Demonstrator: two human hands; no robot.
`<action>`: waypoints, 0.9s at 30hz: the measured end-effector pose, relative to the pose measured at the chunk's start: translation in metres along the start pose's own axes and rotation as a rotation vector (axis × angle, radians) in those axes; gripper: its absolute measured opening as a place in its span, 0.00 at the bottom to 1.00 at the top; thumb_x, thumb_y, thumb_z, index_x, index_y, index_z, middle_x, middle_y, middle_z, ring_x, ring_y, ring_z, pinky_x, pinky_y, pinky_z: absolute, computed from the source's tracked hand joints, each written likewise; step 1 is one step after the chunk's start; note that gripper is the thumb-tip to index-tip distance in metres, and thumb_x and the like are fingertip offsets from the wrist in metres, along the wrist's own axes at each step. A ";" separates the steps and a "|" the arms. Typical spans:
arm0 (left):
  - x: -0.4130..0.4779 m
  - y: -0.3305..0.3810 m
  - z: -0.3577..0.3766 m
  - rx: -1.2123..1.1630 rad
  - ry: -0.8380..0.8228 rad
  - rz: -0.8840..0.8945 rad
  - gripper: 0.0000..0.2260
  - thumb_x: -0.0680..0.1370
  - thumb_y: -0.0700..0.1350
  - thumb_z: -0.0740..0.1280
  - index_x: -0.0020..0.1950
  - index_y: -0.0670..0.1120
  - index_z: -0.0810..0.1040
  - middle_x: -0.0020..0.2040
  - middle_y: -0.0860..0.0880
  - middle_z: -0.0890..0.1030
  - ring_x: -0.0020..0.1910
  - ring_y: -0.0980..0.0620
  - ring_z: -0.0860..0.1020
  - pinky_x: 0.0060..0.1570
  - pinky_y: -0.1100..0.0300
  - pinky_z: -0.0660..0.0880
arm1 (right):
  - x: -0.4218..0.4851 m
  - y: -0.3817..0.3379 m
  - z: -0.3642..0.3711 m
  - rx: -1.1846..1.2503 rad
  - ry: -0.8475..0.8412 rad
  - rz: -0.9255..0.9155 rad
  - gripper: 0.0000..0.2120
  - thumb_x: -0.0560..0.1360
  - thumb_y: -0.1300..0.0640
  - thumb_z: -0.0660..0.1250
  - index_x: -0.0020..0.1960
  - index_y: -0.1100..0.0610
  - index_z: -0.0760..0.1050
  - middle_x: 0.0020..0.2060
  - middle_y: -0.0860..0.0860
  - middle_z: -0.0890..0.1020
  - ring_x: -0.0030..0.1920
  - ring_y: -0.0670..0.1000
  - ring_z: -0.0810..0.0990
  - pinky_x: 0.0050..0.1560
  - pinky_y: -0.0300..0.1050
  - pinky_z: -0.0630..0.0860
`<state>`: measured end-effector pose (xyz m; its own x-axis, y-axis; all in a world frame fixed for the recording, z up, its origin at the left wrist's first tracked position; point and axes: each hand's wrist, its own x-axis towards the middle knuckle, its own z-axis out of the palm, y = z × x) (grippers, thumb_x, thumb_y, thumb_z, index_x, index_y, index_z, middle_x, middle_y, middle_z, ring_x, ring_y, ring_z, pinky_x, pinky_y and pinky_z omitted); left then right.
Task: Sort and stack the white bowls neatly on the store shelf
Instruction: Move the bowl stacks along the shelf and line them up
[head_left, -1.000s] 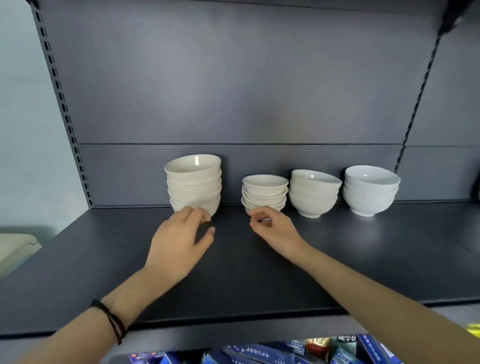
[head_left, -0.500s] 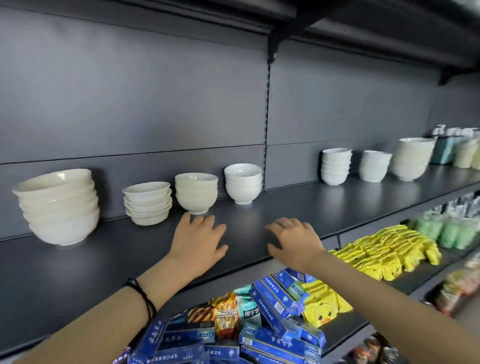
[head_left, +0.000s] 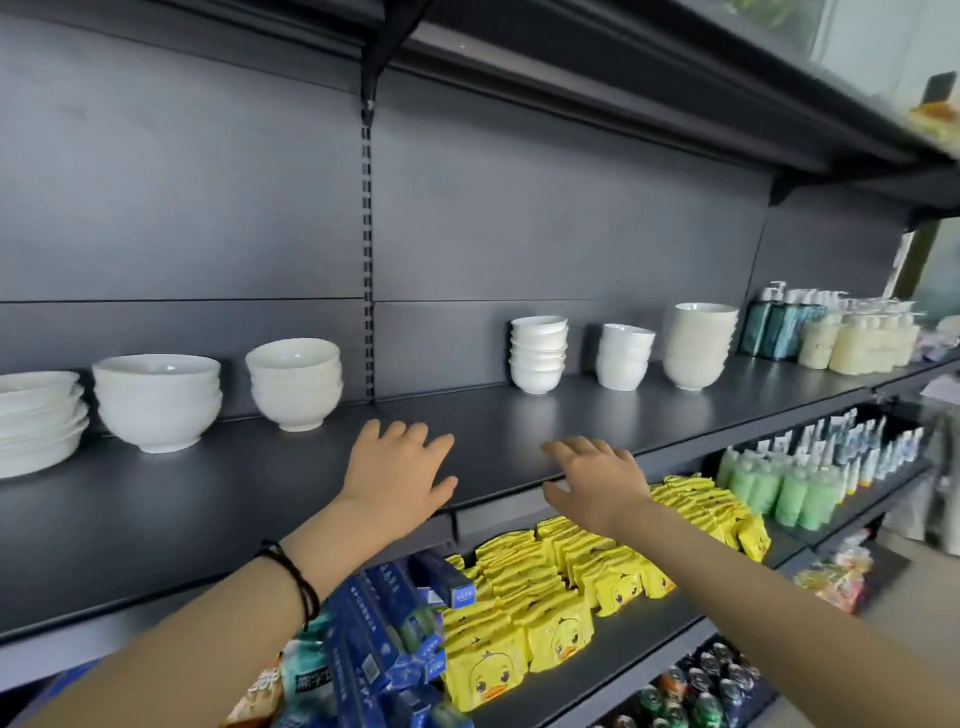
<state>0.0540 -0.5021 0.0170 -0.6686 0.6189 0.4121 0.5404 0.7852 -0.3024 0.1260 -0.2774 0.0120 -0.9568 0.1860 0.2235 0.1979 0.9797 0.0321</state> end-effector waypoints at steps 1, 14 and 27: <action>0.009 0.011 0.000 -0.007 -0.008 0.001 0.25 0.80 0.61 0.53 0.75 0.53 0.61 0.70 0.48 0.71 0.67 0.46 0.70 0.64 0.49 0.63 | 0.002 0.014 0.000 0.013 -0.006 0.005 0.26 0.79 0.44 0.57 0.75 0.48 0.60 0.71 0.51 0.68 0.72 0.56 0.64 0.69 0.53 0.63; 0.141 0.120 0.042 -0.035 -0.047 0.098 0.24 0.79 0.62 0.50 0.71 0.53 0.67 0.65 0.50 0.75 0.62 0.47 0.74 0.60 0.51 0.67 | 0.060 0.159 0.041 -0.017 0.009 0.071 0.27 0.79 0.42 0.54 0.76 0.47 0.57 0.70 0.51 0.69 0.70 0.56 0.67 0.70 0.54 0.64; 0.342 0.198 0.108 -0.114 0.114 0.230 0.26 0.72 0.60 0.49 0.53 0.49 0.81 0.44 0.49 0.81 0.41 0.47 0.79 0.38 0.52 0.74 | 0.203 0.335 0.069 0.000 0.032 0.249 0.26 0.80 0.40 0.55 0.76 0.46 0.57 0.71 0.49 0.69 0.71 0.54 0.67 0.67 0.52 0.65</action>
<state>-0.1231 -0.1325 0.0053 -0.4635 0.7690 0.4403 0.7292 0.6133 -0.3035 -0.0166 0.0940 0.0013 -0.8715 0.4189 0.2549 0.4265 0.9041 -0.0277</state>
